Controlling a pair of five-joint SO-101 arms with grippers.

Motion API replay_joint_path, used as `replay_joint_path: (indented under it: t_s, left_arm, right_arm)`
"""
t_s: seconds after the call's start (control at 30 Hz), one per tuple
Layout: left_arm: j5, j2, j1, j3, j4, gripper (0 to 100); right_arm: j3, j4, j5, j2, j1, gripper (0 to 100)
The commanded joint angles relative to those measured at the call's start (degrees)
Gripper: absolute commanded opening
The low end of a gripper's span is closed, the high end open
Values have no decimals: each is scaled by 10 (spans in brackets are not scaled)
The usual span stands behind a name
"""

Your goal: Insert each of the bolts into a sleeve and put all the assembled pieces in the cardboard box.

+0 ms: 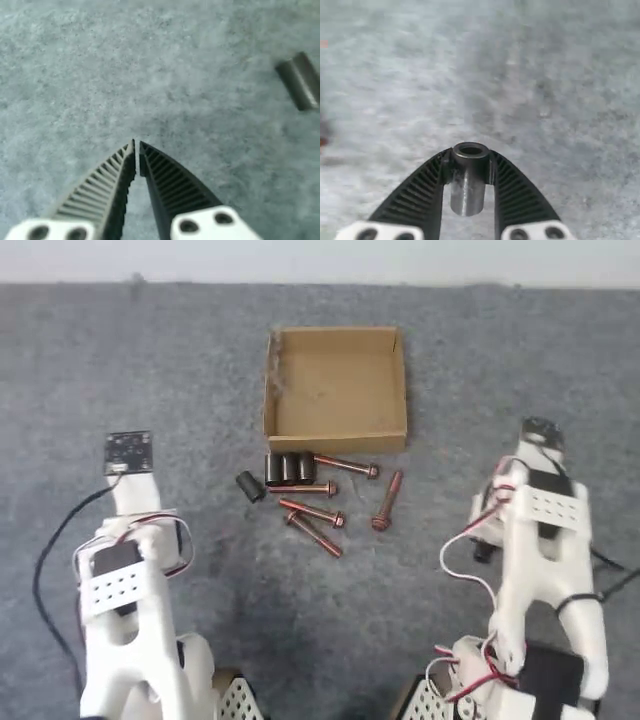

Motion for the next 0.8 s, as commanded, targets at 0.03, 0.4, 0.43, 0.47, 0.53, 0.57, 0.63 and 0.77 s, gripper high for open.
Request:
replay_joint_path:
  t_s: [0.03, 0.4, 0.43, 0.47, 0.53, 0.57, 0.63, 0.77]
  left_arm:
    - [-3, -2, 97, -16, -22, 12]
    - [258, 3, 362, -22, -114, 12]
    - [295, 3, 367, -22, -120, 12]
    - [330, 3, 369, -22, -120, 12]
    - [382, 4, 383, -34, -118, 12]
    - [394, 4, 393, -42, -108, 13]
    - [409, 4, 413, -65, -69, 13]
    - [474, 4, 444, -116, 25, 46]
  right_arm:
    - [29, -36, 40, -31, 36, 6]
    - [47, -72, 49, -30, 38, 6]
    - [47, -72, 49, -30, 38, 6]
    - [47, -72, 49, -30, 38, 6]
    - [47, -72, 49, -30, 38, 6]
    - [47, -72, 49, -30, 38, 6]
    - [47, -72, 49, -30, 38, 6]
    - [47, -72, 49, -30, 38, 6]
